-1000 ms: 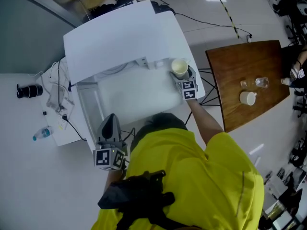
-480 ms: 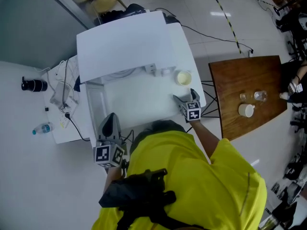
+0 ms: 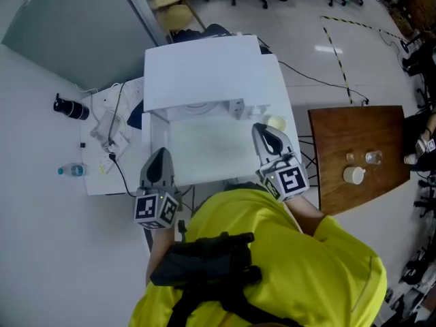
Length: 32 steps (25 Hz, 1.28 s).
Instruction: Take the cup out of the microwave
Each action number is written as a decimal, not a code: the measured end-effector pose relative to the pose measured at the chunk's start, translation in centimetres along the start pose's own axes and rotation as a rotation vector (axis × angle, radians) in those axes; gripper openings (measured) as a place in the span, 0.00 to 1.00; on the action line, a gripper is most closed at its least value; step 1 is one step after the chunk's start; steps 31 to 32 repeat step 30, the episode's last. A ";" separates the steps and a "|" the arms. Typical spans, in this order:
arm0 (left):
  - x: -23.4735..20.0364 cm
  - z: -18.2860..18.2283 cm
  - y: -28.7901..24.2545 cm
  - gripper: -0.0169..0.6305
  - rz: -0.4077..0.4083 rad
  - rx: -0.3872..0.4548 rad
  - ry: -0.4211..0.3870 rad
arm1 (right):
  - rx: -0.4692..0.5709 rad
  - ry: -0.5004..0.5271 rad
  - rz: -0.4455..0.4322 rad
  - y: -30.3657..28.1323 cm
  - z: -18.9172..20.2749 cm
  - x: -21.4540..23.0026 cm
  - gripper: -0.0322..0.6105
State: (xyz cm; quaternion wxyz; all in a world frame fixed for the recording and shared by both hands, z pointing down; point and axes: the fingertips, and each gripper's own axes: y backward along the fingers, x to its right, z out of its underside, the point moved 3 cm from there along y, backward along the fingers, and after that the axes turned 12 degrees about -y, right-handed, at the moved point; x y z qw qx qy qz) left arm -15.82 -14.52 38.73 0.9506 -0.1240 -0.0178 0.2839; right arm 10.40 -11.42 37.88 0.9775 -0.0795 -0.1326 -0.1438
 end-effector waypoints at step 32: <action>-2.4 -2.7 12.2 0.03 -0.044 0.081 -0.050 | 0.017 -0.063 -0.083 5.4 -3.6 -11.4 0.05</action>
